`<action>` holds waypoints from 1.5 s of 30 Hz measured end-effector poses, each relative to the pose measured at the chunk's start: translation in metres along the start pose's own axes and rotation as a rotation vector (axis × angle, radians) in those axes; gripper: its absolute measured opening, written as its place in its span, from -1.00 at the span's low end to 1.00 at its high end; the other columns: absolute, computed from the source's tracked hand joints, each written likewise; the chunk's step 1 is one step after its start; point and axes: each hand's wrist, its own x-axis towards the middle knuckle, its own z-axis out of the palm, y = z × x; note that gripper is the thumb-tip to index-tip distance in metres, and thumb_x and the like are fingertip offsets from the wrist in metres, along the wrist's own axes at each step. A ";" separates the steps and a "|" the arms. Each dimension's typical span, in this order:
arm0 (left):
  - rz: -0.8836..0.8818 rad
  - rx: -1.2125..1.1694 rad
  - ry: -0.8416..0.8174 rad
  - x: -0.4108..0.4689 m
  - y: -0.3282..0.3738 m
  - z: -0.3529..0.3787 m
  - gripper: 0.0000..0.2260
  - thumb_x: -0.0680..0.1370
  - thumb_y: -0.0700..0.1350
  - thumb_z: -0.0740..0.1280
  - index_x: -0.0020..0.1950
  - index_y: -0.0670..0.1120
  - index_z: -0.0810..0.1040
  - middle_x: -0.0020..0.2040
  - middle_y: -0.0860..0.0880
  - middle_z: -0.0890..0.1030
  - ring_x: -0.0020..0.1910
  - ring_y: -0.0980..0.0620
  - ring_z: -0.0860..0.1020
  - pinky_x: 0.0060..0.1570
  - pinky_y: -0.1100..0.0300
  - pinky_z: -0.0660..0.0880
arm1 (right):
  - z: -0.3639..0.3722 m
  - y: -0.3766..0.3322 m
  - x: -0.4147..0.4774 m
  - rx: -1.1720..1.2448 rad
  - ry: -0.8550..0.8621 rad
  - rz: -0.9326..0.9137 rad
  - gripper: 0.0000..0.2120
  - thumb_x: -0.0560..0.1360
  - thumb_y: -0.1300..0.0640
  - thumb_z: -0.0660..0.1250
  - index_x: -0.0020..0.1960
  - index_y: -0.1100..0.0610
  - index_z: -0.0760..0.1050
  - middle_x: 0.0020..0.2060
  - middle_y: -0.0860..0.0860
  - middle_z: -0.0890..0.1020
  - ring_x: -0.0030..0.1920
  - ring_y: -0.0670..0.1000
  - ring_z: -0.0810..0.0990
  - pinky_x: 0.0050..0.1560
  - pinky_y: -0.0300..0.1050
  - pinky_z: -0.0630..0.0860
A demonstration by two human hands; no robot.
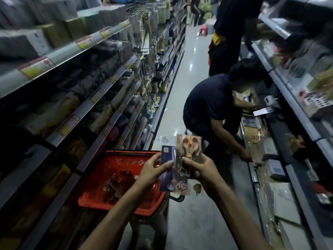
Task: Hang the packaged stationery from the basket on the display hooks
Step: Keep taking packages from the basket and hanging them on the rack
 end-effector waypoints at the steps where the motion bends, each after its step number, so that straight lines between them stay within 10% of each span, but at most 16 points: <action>1: 0.002 -0.022 -0.016 0.002 0.004 0.008 -0.60 0.52 0.03 0.56 0.31 -0.03 0.61 0.16 -0.08 0.74 0.20 -0.09 0.70 0.30 -0.15 0.59 | -0.002 -0.003 -0.003 -0.015 0.015 -0.020 -0.71 0.49 0.22 0.52 0.20 0.21 0.62 0.05 0.20 0.74 0.06 0.27 0.73 0.07 0.29 0.65; 6: 0.021 -0.213 -0.063 0.012 0.025 0.035 -0.82 0.66 -0.17 0.37 0.25 -0.02 0.60 0.07 -0.08 0.75 0.03 -0.03 0.75 -0.11 0.16 0.67 | -0.011 -0.017 -0.013 0.052 0.171 -0.093 -0.79 0.63 0.10 0.37 0.19 0.18 0.64 0.05 0.17 0.75 0.09 0.20 0.73 0.19 0.20 0.63; 11: 0.022 -0.263 -0.127 0.027 0.035 0.052 -0.80 0.67 -0.09 0.36 0.28 0.04 0.60 0.16 -0.07 0.74 0.15 -0.11 0.72 0.14 -0.20 0.66 | -0.028 -0.033 -0.021 0.292 0.458 -0.158 -0.76 0.66 0.06 0.31 0.18 0.13 0.69 0.08 0.14 0.75 0.13 0.18 0.72 0.28 0.23 0.56; 19: 0.026 -0.444 -0.362 0.034 0.062 0.103 -0.52 0.50 -0.05 0.49 0.39 -0.12 0.53 0.22 -0.14 0.72 0.22 -0.19 0.69 0.24 -0.22 0.61 | -0.035 -0.048 -0.052 0.435 0.790 -0.347 -0.82 0.56 0.22 0.44 0.14 0.23 0.69 0.03 0.14 0.76 0.05 0.11 0.75 0.03 -0.01 0.65; 31: -0.038 -0.358 -0.639 -0.009 0.061 0.203 -0.70 0.51 -0.17 0.55 0.21 -0.14 0.65 0.08 -0.12 0.76 0.12 -0.16 0.73 0.25 -0.16 0.61 | -0.065 -0.003 -0.167 0.535 1.247 -0.435 -0.64 0.48 0.11 0.51 0.26 0.12 0.61 0.09 0.10 0.74 0.01 0.01 0.74 -0.15 -0.17 0.60; 37: 0.054 -0.161 -0.907 -0.074 0.061 0.243 -0.73 0.52 -0.16 0.55 0.20 -0.07 0.63 -0.01 -0.04 0.77 -0.10 0.00 0.76 -0.28 0.13 0.68 | -0.083 0.021 -0.279 0.025 1.719 -0.363 -0.66 0.52 0.12 0.52 0.24 -0.06 0.51 0.09 -0.09 0.61 0.10 -0.07 0.61 -0.09 -0.34 0.55; 45: 0.193 0.141 -1.397 -0.213 0.057 0.288 -0.80 0.49 -0.17 0.58 0.08 -0.10 0.67 -0.10 -0.04 0.78 -0.09 -0.06 0.76 -0.12 0.04 0.71 | -0.080 0.037 -0.416 -0.440 1.618 -0.045 -0.45 0.44 -0.21 0.53 0.38 -0.16 0.48 0.25 -0.25 0.55 0.25 -0.24 0.52 0.23 -0.20 0.51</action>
